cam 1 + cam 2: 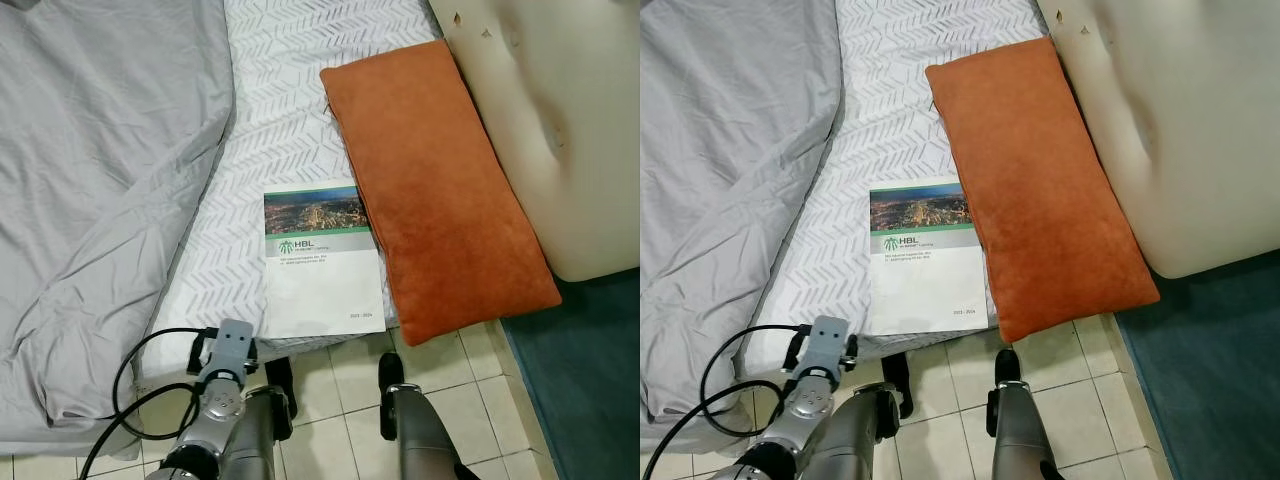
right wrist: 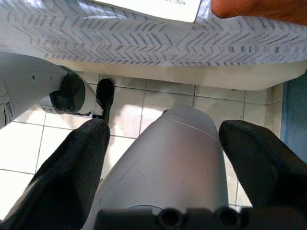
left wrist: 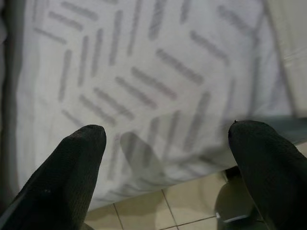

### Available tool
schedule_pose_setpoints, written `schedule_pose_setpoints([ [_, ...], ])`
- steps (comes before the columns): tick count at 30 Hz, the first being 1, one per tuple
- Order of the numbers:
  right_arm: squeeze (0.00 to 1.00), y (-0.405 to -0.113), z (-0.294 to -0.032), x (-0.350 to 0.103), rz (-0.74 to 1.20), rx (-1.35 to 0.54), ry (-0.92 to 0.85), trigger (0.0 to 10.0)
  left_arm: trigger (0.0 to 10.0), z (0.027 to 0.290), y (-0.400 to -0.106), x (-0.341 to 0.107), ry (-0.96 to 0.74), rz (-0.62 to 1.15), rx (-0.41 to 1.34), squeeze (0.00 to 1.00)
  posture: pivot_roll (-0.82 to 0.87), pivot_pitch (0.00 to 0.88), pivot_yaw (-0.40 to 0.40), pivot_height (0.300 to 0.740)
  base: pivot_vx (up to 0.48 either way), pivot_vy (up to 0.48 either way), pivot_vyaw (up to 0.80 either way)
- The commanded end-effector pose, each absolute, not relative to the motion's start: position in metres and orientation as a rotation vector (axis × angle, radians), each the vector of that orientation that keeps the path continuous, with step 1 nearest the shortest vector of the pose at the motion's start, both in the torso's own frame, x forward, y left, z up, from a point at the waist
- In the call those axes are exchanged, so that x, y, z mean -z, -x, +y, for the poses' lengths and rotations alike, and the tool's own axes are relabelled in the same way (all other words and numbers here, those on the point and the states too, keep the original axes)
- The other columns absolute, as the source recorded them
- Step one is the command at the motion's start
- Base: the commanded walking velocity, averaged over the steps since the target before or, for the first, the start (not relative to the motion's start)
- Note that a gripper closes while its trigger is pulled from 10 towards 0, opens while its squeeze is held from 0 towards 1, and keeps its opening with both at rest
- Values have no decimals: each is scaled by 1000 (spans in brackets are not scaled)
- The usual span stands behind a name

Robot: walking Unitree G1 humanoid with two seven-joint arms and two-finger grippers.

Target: Clean up the room

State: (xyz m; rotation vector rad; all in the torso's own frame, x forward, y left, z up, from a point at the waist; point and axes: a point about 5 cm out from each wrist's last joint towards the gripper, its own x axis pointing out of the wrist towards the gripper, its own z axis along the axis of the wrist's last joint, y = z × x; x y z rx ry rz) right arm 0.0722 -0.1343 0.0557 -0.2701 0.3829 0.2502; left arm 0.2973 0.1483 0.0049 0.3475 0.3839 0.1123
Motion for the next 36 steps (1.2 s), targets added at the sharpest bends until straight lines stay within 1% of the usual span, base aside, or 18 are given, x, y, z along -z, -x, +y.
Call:
schedule_pose_setpoints([
  [1,0,-56,-133,-47,463,-269,263,10000,10000,153,-276,17,-356,497,-130,0,-257,614,70,740,0,0,0],
  [5,0,-53,-134,-47,470,-268,263,10000,10000,146,-277,18,-334,504,-116,0,-251,619,71,740,0,0,0],
  [13,0,-51,-132,-46,474,-266,260,10000,10000,128,-289,8,-313,481,-88,0,-256,621,74,740,0,0,0],
  [27,0,-48,-134,-45,487,-257,267,10000,10000,109,-289,8,-231,493,-55,0,-261,622,78,740,0,0,0],
  [33,0,-47,-135,-44,491,-254,271,10000,10000,88,-293,2,-158,487,-20,0,-266,620,78,740,0,0,0],
  [36,0,-47,-135,-44,490,-253,272,10000,10000,84,-296,-2,-149,478,-18,0,-271,620,79,740,0,0,0],
])
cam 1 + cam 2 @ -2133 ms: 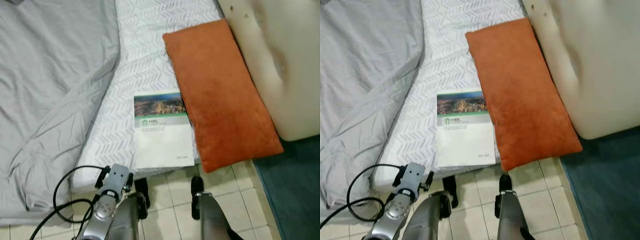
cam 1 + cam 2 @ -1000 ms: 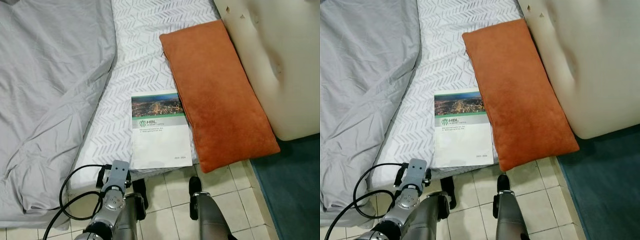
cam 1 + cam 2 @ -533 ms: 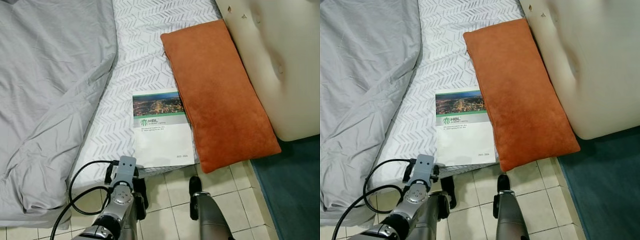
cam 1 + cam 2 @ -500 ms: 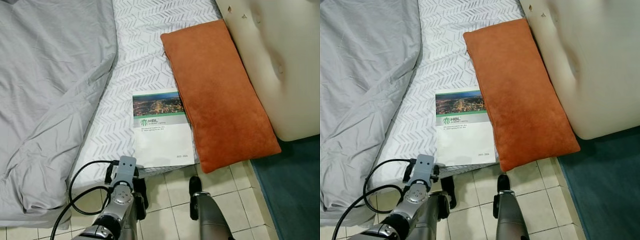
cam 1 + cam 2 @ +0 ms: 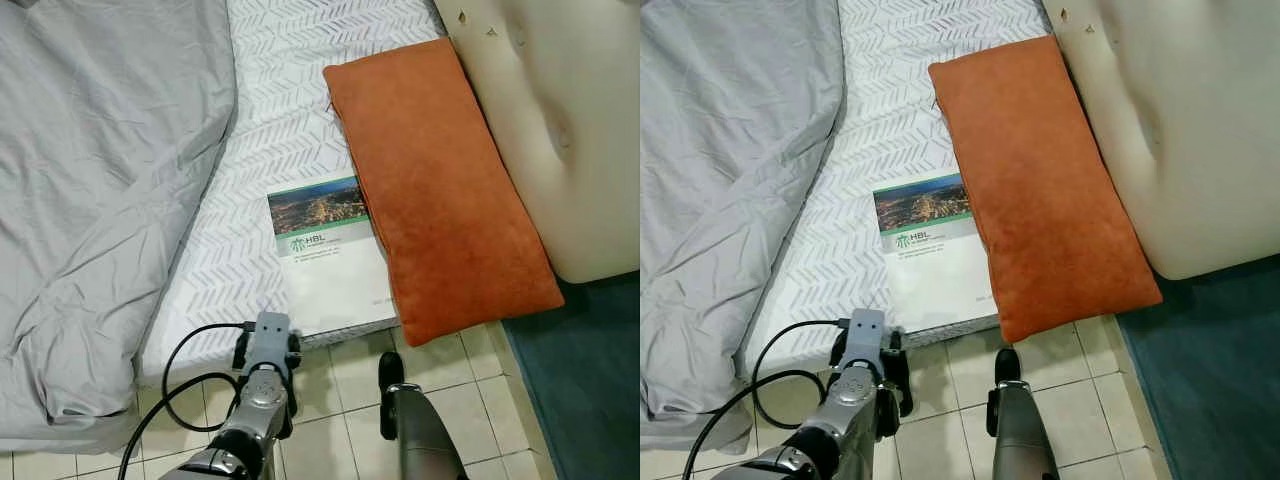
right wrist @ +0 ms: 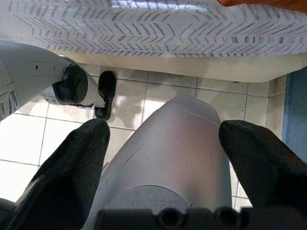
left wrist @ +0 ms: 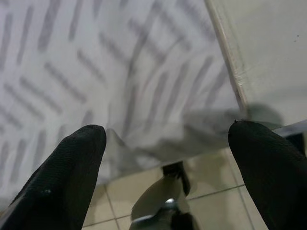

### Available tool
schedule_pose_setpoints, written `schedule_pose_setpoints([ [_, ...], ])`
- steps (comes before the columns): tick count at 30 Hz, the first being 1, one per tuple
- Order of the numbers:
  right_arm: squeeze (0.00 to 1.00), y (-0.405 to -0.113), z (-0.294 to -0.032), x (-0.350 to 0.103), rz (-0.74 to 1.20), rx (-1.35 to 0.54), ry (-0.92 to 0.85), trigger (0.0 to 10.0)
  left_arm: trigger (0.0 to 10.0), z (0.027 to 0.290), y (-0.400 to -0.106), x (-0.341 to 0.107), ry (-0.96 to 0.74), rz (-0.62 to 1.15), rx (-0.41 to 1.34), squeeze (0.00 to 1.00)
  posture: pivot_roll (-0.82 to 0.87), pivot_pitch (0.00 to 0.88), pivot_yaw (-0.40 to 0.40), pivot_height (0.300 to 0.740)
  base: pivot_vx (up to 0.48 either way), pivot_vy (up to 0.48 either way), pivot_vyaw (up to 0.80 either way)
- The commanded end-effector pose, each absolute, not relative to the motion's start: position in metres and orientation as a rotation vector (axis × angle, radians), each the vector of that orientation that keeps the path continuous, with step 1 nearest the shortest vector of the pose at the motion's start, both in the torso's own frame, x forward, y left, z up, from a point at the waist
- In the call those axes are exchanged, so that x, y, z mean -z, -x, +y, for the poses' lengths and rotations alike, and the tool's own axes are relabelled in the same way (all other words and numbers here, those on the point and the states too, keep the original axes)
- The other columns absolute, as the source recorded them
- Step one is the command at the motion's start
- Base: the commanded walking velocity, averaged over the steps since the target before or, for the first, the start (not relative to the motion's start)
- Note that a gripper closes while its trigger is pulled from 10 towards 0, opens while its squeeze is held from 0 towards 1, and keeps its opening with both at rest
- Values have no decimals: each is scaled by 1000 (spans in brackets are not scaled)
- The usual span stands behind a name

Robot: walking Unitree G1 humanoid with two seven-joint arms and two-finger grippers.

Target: Clean up the room

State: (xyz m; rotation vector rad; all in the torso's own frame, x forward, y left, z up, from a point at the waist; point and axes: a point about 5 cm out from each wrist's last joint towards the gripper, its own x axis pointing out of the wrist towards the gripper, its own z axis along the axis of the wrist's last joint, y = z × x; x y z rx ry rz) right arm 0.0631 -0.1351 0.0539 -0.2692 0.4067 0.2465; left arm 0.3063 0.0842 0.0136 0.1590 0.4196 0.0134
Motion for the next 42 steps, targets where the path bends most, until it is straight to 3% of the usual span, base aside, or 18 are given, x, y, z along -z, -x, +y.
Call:
schedule_pose_setpoints([
  [1,0,-47,-134,-44,490,-253,272,10000,10000,84,-297,-2,-146,477,-19,0,-271,620,79,740,0,0,0],
  [10,0,-46,-133,-44,493,-251,274,10000,10000,85,-301,-6,-190,467,-17,0,-273,620,85,740,0,0,0],
  [17,0,-47,-132,-37,498,-254,271,10000,10000,93,-288,5,-189,465,-32,0,-261,601,100,740,0,0,0],
  [25,0,-66,-136,-30,476,-205,171,10000,10000,113,-241,3,-192,283,103,0,-180,421,134,740,0,0,0],
  [26,0,-84,-143,-26,447,-169,118,10000,10000,126,-226,-8,-193,238,124,0,-134,315,139,740,0,0,0],
  [30,0,-115,-157,-30,373,-103,99,10000,10000,147,-222,-28,-219,169,135,0,-102,232,139,740,0,0,0],
  [32,0,-150,-171,-33,301,-52,96,10000,10000,153,-239,-41,-177,111,139,0,-52,107,127,740,0,0,0],
  [34,0,-163,-176,-36,269,-35,97,10000,10000,154,-245,-46,-151,88,140,0,-52,107,127,740,0,0,0],
  [36,0,-193,-186,-48,175,28,99,10000,10000,155,-256,-62,-117,36,147,0,-35,15,105,740,0,0,0],
  [39,0,-226,-194,-63,70,92,97,10000,10000,148,-263,-74,-49,-6,150,0,-16,0,80,740,0,0,0],
  [42,0,-232,-191,-70,40,79,98,10000,10000,144,-264,-72,-30,-5,144,0,-16,0,61,740,0,0,0],
])
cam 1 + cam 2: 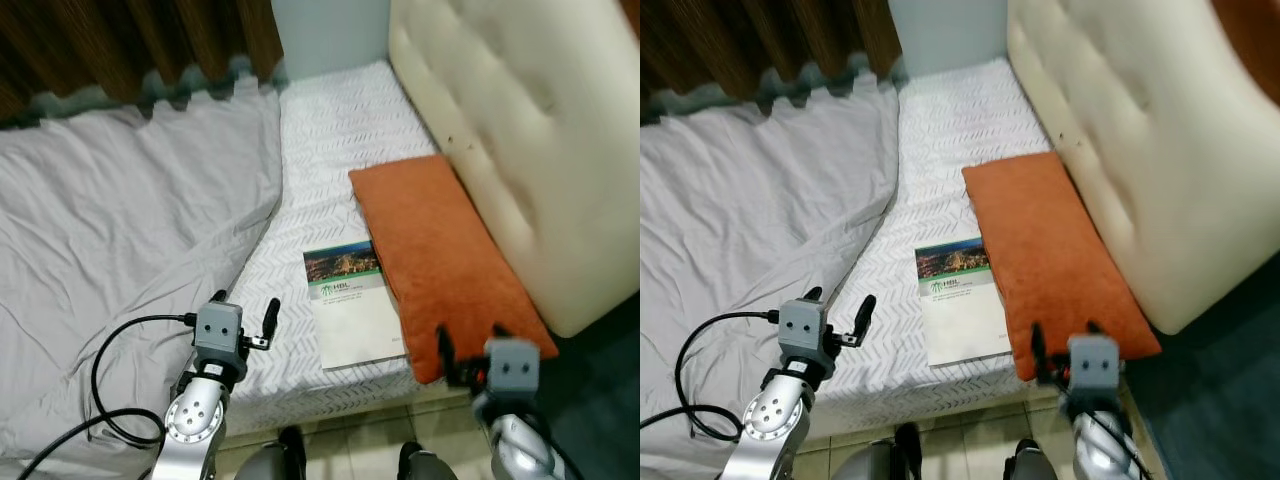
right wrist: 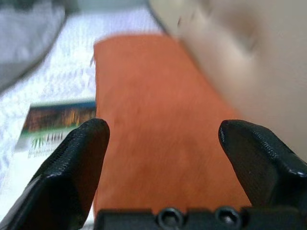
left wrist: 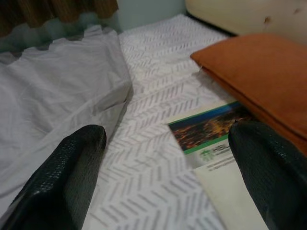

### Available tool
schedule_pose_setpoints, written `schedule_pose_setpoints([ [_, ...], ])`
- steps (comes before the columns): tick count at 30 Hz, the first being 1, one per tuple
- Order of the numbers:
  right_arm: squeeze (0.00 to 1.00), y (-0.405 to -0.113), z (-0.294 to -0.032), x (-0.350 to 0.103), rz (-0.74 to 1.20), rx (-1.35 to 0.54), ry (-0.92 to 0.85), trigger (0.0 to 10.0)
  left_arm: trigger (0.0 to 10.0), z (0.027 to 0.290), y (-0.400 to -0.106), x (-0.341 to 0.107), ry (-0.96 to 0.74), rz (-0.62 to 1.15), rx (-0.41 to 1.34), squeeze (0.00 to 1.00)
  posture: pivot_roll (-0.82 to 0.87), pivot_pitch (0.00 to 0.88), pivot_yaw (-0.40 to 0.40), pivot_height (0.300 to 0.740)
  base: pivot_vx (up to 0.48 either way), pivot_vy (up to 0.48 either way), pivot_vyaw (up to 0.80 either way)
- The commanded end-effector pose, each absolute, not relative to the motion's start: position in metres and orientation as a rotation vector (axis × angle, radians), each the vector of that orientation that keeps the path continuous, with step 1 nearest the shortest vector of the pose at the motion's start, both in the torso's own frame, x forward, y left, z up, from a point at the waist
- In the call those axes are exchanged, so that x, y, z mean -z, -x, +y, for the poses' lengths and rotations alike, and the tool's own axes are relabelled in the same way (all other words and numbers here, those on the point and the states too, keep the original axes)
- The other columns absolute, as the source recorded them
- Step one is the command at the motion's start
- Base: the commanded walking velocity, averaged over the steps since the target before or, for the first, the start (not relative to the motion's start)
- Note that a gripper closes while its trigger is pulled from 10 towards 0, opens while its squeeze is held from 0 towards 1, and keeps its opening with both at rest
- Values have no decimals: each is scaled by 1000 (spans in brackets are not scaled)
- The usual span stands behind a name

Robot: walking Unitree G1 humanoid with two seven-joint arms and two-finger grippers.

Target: Clean up the room

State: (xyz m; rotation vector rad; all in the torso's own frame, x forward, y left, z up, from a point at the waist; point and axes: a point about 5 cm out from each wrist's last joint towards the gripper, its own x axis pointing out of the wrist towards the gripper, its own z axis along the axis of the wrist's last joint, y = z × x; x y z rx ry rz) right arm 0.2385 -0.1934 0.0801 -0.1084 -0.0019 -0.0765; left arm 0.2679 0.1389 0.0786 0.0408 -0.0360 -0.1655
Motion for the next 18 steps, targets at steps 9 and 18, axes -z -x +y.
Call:
schedule_pose_setpoints([
  [9,0,-264,-196,-66,69,18,95,10000,10000,131,-293,-57,31,124,163,0,-51,0,52,740,0,185,0],
  [18,0,-268,-195,-62,100,-7,75,10000,10000,137,-298,-54,21,155,107,0,-66,0,57,740,0,463,0],
])
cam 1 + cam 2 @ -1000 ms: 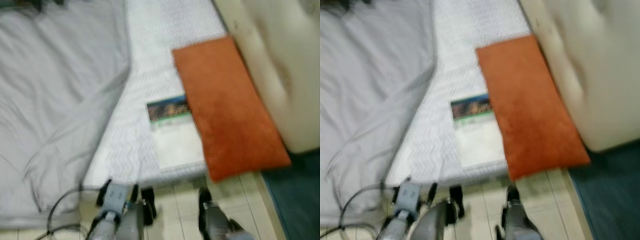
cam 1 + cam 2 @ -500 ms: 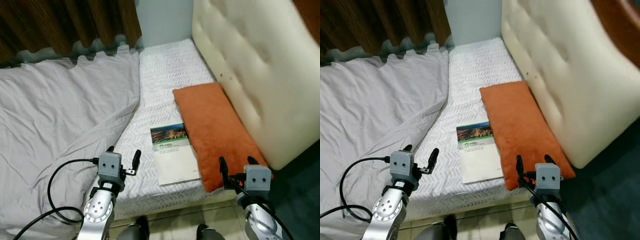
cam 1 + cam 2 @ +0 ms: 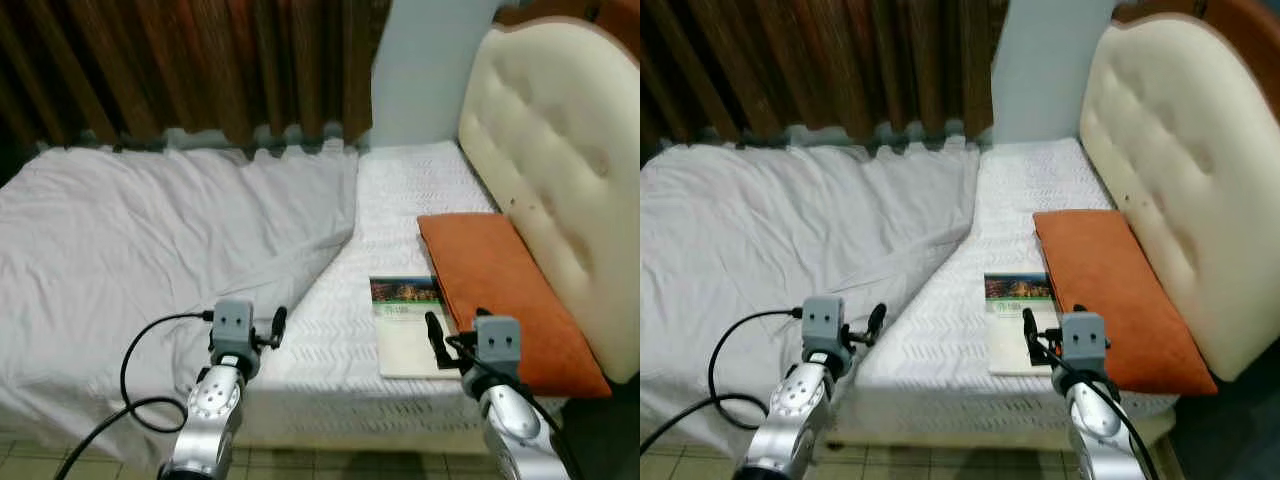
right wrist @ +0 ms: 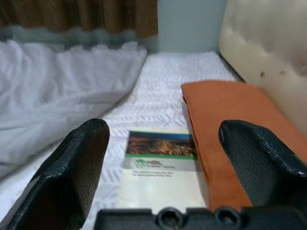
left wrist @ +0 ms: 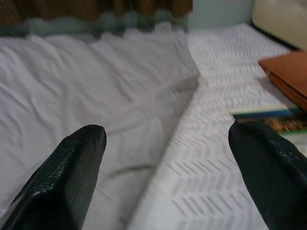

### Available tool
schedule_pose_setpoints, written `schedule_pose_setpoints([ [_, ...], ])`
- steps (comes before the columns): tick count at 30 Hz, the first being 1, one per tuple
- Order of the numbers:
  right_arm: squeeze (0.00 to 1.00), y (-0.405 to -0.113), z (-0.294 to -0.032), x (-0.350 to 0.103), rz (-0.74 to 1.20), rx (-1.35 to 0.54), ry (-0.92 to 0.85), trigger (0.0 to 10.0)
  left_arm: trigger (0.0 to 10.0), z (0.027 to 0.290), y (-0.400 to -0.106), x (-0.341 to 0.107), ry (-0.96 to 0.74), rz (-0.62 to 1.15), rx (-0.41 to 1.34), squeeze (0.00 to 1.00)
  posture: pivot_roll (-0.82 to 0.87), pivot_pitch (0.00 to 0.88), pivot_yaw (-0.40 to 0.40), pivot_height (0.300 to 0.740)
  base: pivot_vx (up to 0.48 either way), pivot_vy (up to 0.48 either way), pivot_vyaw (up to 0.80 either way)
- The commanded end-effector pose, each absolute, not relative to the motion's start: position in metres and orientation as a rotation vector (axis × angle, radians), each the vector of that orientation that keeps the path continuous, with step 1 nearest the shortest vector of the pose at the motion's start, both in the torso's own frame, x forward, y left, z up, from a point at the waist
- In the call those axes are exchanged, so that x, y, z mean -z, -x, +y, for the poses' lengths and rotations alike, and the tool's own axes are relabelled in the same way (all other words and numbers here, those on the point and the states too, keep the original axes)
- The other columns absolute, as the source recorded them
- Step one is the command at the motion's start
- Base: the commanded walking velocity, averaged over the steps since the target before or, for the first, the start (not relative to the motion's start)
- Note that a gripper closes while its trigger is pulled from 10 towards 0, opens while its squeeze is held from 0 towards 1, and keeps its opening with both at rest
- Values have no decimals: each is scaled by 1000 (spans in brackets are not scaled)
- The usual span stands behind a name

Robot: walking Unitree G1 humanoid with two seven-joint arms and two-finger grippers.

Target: Clean up the room

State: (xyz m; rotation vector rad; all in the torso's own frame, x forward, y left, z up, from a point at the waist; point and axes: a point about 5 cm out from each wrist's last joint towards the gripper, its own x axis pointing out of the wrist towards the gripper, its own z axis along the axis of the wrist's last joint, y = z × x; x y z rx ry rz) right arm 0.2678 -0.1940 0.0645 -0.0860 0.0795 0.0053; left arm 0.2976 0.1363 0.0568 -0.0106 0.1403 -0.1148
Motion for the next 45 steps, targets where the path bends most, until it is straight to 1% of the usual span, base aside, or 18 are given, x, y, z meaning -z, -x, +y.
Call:
schedule_pose_setpoints([
  [1,0,-268,-195,-61,103,-9,76,10000,10000,140,-298,-54,24,156,100,0,-66,0,57,740,0,476,0],
  [6,0,-268,-197,-59,99,-15,100,10000,10000,145,-297,-55,-6,132,128,0,-63,0,58,740,0,476,0],
  [9,0,-261,-202,-65,38,10,130,10000,10000,150,-292,-63,3,63,142,0,-61,0,57,740,0,480,0],
  [12,0,-258,-204,-66,18,16,138,10000,10000,151,-294,-71,0,23,140,0,-47,0,55,740,0,480,0],
  [18,0,-263,-201,-60,62,-16,140,10000,10000,147,-296,-67,-24,53,145,0,-42,0,55,740,0,480,0],
  [21,0,-265,-200,-57,75,-19,131,10000,10000,150,-296,-58,-63,109,104,0,-41,0,52,740,0,0,0],
  [24,0,-266,-198,-57,81,-33,133,10000,10000,146,-297,-60,-45,100,114,0,-41,0,52,740,0,0,0],
  [27,0,-268,-196,-57,79,-50,140,10000,10000,142,-297,-63,-29,86,137,0,-39,0,49,740,326,259,0],
  [30,0,-270,-194,-55,88,-68,139,10000,10000,142,-296,-59,-13,112,127,0,-39,0,51,740,328,351,0],
  [39,0,-273,-190,-53,102,-101,142,10000,10000,143,-303,-59,-48,122,107,0,-42,0,48,740,328,351,-797],
  [45,0,-275,-189,-52,107,-111,144,10000,10000,140,-302,-58,-43,128,110,0,-44,0,50,740,323,355,-800],
])
